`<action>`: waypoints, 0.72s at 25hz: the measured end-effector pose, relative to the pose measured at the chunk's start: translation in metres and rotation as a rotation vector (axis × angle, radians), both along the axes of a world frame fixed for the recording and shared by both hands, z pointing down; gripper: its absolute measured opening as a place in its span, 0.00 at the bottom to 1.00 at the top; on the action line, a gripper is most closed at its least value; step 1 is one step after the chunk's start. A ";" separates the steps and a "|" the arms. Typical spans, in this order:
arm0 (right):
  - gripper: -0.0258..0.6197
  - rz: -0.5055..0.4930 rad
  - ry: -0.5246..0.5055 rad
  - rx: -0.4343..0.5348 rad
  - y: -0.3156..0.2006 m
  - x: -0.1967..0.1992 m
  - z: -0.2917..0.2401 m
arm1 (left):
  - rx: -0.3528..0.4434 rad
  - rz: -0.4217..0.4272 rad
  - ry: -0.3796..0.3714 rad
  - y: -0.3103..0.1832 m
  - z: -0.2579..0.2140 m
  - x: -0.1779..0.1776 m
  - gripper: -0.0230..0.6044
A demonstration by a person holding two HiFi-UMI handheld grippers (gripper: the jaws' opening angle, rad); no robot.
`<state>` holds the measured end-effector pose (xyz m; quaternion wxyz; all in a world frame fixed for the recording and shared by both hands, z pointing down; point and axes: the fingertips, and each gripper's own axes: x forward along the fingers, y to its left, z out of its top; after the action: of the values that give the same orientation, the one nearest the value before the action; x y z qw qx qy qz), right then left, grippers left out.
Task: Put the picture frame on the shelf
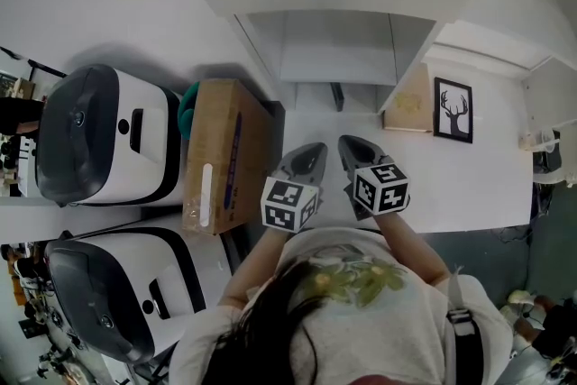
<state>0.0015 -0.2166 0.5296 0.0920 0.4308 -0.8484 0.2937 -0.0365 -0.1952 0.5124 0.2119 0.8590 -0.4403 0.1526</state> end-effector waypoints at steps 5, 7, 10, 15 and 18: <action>0.09 -0.011 0.044 0.027 0.012 0.000 -0.004 | 0.012 -0.007 -0.015 0.010 -0.004 0.003 0.08; 0.09 -0.012 0.055 0.031 0.015 0.000 -0.005 | 0.010 -0.006 -0.010 0.015 -0.005 0.006 0.08; 0.09 -0.013 0.054 0.037 0.021 0.000 -0.008 | 0.002 -0.013 0.008 0.021 -0.007 0.008 0.08; 0.09 -0.009 0.057 0.032 0.028 -0.001 -0.007 | 0.001 -0.039 0.022 0.028 -0.009 0.006 0.08; 0.09 -0.019 0.057 0.040 0.034 -0.003 -0.010 | 0.001 -0.040 0.025 0.033 -0.010 0.006 0.08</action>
<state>-0.0015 -0.1822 0.5197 0.1101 0.4327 -0.8551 0.2635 -0.0303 -0.1618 0.5027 0.2199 0.8520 -0.4548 0.1375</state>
